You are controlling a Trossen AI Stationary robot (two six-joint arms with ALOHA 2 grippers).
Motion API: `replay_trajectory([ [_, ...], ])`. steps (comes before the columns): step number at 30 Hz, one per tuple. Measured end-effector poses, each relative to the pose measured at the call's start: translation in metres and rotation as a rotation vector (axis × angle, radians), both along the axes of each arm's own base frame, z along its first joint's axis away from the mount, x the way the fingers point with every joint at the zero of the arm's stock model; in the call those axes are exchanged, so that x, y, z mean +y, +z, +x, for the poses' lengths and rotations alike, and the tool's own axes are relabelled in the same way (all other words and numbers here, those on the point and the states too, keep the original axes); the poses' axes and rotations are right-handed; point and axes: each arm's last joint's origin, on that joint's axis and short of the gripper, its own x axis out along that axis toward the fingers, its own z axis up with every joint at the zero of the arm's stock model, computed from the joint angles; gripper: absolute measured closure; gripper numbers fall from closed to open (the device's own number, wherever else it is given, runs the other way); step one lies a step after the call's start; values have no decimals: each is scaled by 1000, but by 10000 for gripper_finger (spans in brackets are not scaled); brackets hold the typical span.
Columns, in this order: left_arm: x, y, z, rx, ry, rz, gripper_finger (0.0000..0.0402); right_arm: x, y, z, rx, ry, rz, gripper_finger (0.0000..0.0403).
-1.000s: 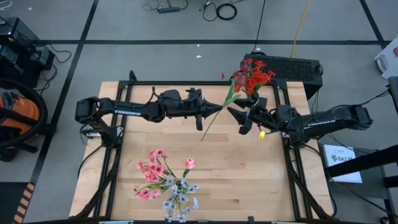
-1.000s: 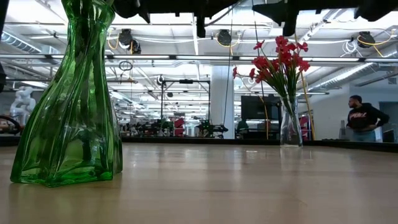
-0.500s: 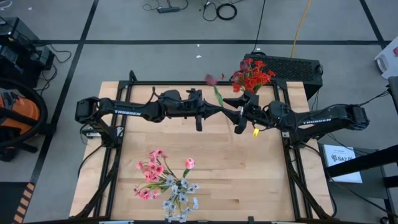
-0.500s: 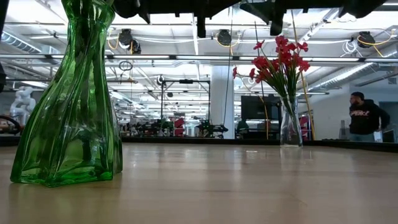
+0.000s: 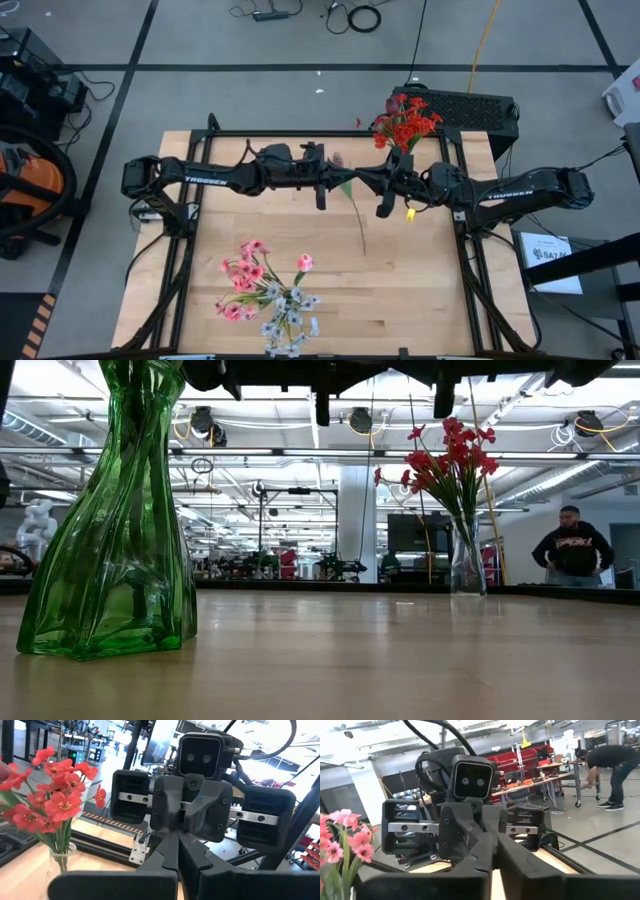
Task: Sort flowers into vase by color
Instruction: Put the red flower into the transparent vase
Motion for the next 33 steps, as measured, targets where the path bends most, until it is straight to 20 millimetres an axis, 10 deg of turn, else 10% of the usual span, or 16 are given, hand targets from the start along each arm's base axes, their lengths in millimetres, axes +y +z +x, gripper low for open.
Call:
replay_trajectory([
  [9, 3, 3, -10, 100, 6, -21, 402, -1, -7, -9, 112, -22, 72, 400],
  [20, 11, 45, -88, 340, 112, 182, 402, -3, -39, -20, 467, -221, 448, 402],
  [33, 7, 36, -157, 416, 177, 216, 402, 0, -45, 56, 1013, -490, 551, 403],
])
